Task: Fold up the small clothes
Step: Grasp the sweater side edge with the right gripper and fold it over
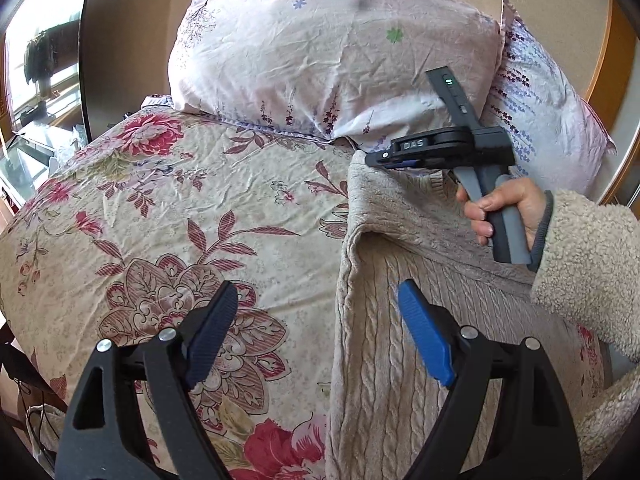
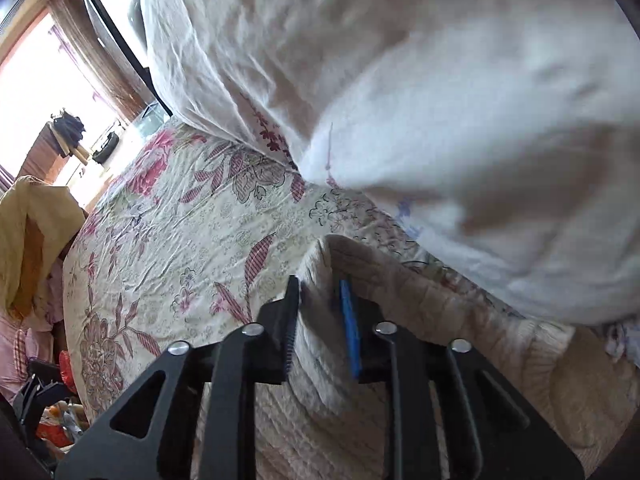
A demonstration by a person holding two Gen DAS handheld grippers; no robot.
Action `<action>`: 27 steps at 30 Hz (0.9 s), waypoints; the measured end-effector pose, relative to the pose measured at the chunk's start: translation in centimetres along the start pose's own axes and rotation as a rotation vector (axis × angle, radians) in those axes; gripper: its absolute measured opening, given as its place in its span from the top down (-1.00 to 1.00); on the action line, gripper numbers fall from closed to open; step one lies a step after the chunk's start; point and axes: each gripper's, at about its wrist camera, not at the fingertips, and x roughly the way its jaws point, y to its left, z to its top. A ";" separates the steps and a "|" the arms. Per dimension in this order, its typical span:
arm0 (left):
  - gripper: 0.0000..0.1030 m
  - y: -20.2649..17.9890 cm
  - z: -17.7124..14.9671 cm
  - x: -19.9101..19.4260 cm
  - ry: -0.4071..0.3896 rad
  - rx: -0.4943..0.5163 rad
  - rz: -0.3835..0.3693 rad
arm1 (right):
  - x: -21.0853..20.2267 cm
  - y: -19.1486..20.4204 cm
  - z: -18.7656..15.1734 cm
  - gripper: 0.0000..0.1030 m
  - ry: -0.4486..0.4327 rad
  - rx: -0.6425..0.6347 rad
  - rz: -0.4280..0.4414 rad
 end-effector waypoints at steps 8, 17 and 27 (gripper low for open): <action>-0.60 -3.4 0.6 2.6 0.022 0.065 -0.081 | -16.1 -14.6 -10.6 -0.28 -0.224 0.415 -0.295; -0.65 -7.8 -1.0 5.0 0.090 0.164 -0.129 | -19.5 -22.3 -22.6 -0.06 -0.136 0.745 -0.356; -0.67 -8.7 -1.7 5.3 0.121 0.145 -0.145 | -17.8 -18.8 -22.8 0.47 -0.123 0.666 -0.311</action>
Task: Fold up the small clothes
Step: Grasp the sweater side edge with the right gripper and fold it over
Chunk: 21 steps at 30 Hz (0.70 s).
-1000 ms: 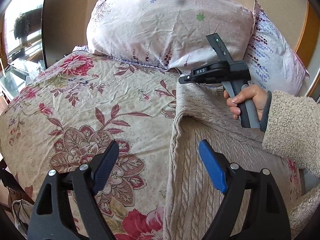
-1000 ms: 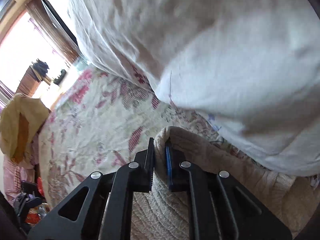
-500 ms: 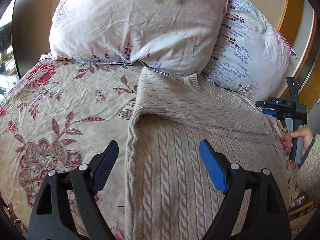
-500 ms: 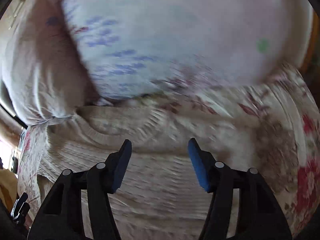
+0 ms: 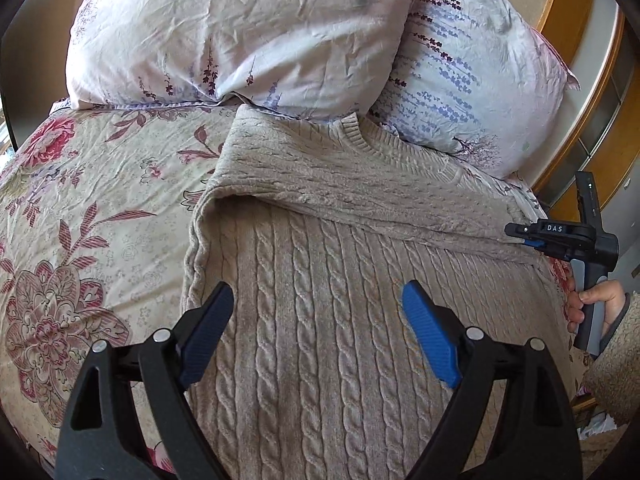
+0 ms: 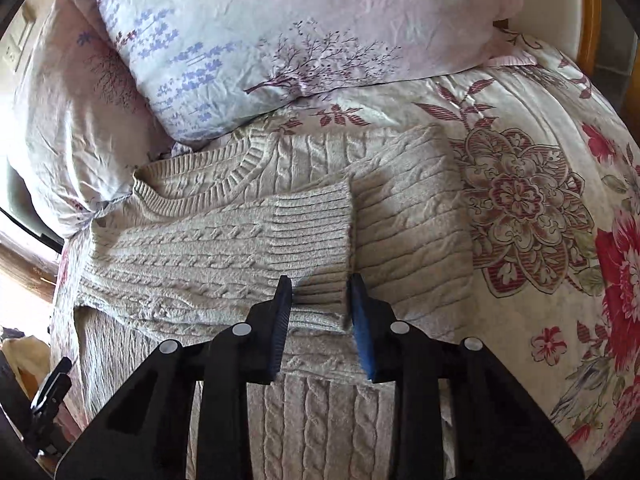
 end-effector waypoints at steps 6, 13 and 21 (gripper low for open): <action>-0.67 -0.4 -0.1 -0.1 -0.002 0.001 -0.001 | -2.0 -1.3 -0.7 0.84 -0.100 0.140 0.046; -0.67 -0.2 -0.6 -0.5 0.007 -0.004 0.003 | -3.9 0.4 -1.6 0.59 -0.180 0.090 -0.012; -0.77 -0.9 -1.4 -0.9 0.024 0.036 0.023 | -0.1 2.6 -1.8 0.11 -0.038 0.025 -0.076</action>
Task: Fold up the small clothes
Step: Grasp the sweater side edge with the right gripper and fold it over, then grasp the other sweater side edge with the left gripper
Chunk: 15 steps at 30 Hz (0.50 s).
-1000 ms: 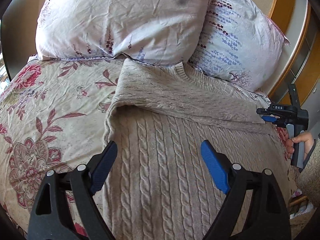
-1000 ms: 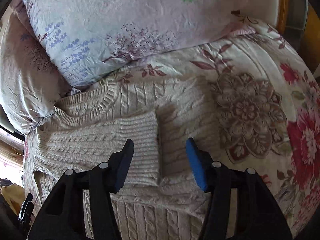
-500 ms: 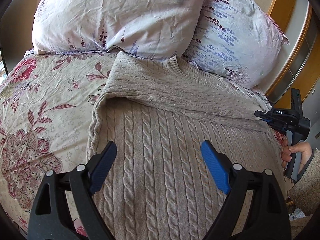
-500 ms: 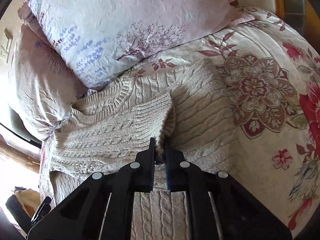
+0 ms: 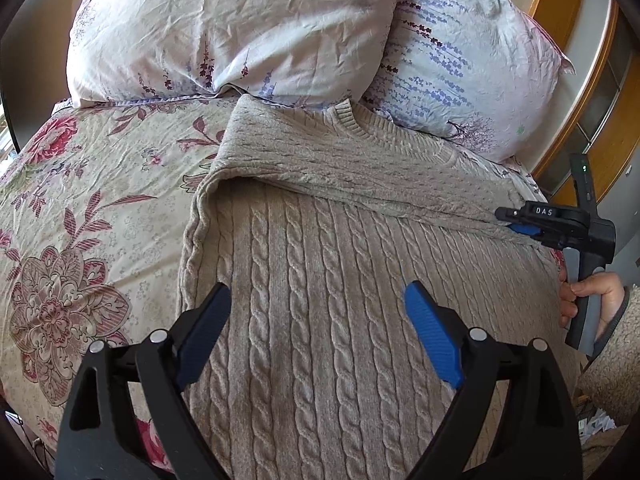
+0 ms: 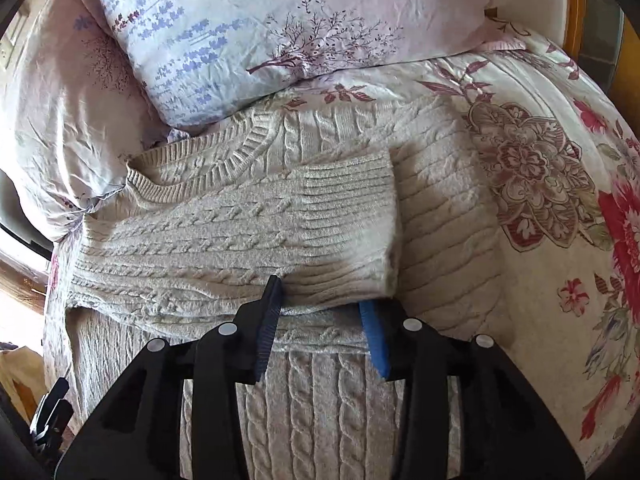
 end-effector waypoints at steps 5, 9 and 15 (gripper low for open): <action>-0.96 0.9 0.0 -1.7 -0.038 -0.002 0.034 | -5.4 -2.0 -1.7 -0.49 -0.096 0.058 0.072; -0.96 3.2 -0.5 -2.5 -0.013 -0.040 0.045 | -9.4 -6.9 -5.9 -0.52 -0.119 0.130 0.121; -0.93 6.6 -2.3 -3.3 0.047 -0.102 0.057 | -10.9 -11.7 -11.4 -0.38 -0.012 0.204 0.128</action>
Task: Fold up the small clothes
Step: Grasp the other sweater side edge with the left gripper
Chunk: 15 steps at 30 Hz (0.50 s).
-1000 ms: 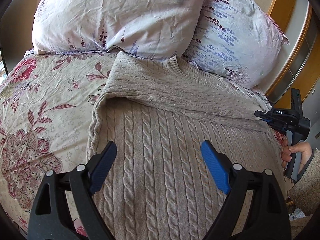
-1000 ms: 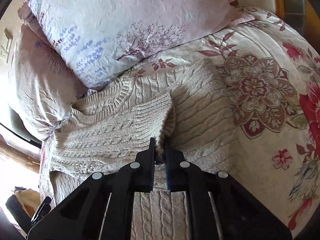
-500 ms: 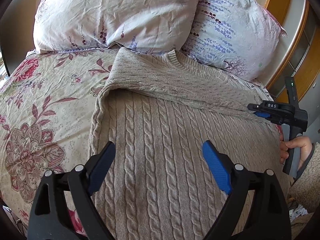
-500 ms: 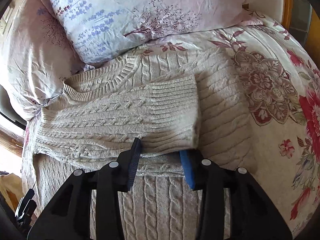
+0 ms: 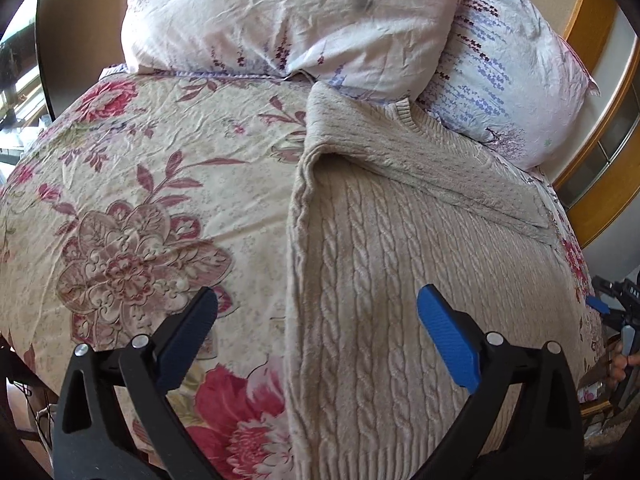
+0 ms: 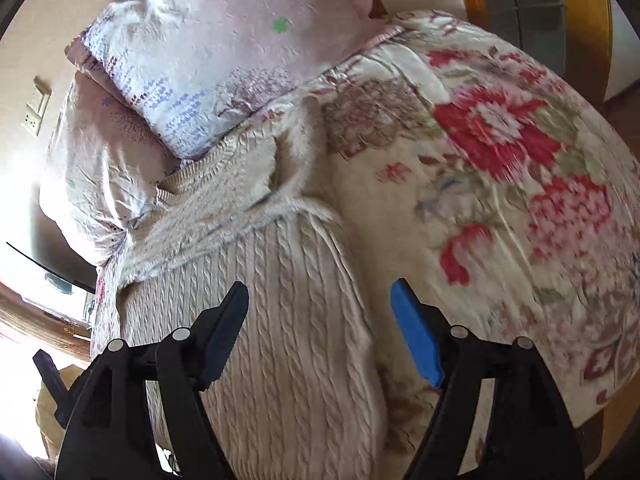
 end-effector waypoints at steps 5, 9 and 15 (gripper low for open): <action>-0.73 1.7 -1.4 0.2 0.075 -0.035 -0.031 | 0.4 -2.3 -3.2 -0.15 0.110 0.080 0.044; -0.45 2.4 -2.7 0.5 0.153 -0.095 -0.118 | 0.3 -3.2 -5.3 0.01 0.164 0.159 0.176; -0.10 2.2 -4.3 -0.3 0.202 -0.133 -0.221 | 1.0 -3.4 -8.4 0.21 0.273 0.238 0.331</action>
